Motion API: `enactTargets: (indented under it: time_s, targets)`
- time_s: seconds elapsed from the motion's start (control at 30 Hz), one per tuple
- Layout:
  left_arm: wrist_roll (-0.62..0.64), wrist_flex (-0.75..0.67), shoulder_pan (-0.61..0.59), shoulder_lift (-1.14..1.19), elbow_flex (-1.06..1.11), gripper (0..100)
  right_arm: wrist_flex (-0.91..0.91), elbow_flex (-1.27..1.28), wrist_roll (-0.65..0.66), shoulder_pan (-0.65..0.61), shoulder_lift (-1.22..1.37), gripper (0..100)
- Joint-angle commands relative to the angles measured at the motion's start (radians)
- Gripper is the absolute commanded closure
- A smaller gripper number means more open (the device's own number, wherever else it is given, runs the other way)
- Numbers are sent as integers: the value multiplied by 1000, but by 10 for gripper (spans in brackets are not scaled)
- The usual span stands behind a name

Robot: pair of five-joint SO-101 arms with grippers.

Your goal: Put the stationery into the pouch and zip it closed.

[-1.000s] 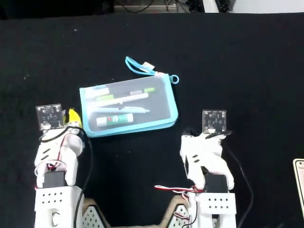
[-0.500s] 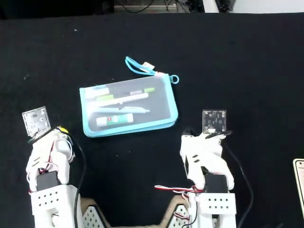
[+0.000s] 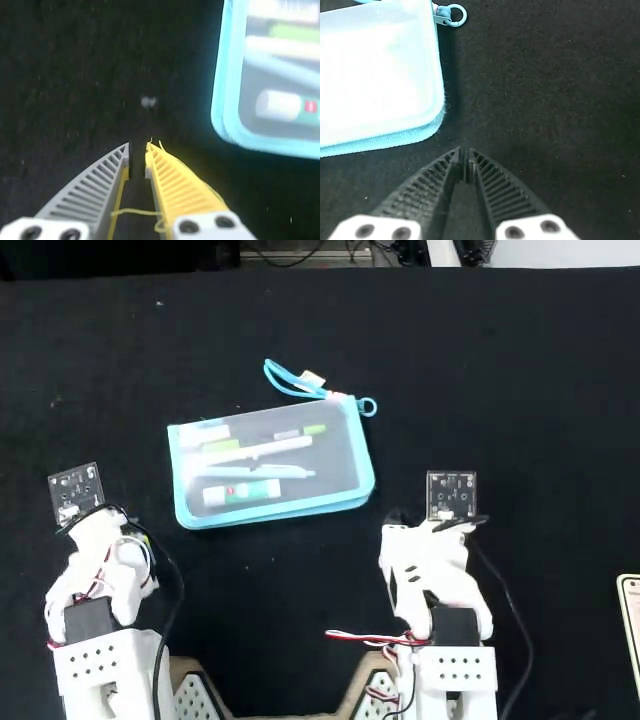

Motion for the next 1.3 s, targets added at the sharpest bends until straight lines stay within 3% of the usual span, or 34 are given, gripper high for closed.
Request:
enactTargets:
  time_s: [0.0, 0.27, 0.4, 0.67, 1.13, 1.27]
  targets:
    - [2, 80, 18, -26, -68, 935, 8, -1, 8, 14, -10, 983]
    - [2, 155, 156, -339, -7, 931, 8, -1, 8, 14, -8, 983]
    - [8, 155, 208, -292, 24, 934, 8, -1, 8, 15, -8, 983]
    - [6, 153, 216, -328, 223, 932, 8, -1, 8, 15, -8, 983]
    - [6, 155, 208, -321, 220, 934, 14, -1, 8, 15, -7, 986]
    - [6, 155, 208, -321, 220, 934, 149, -1, 8, 9, -16, 984]
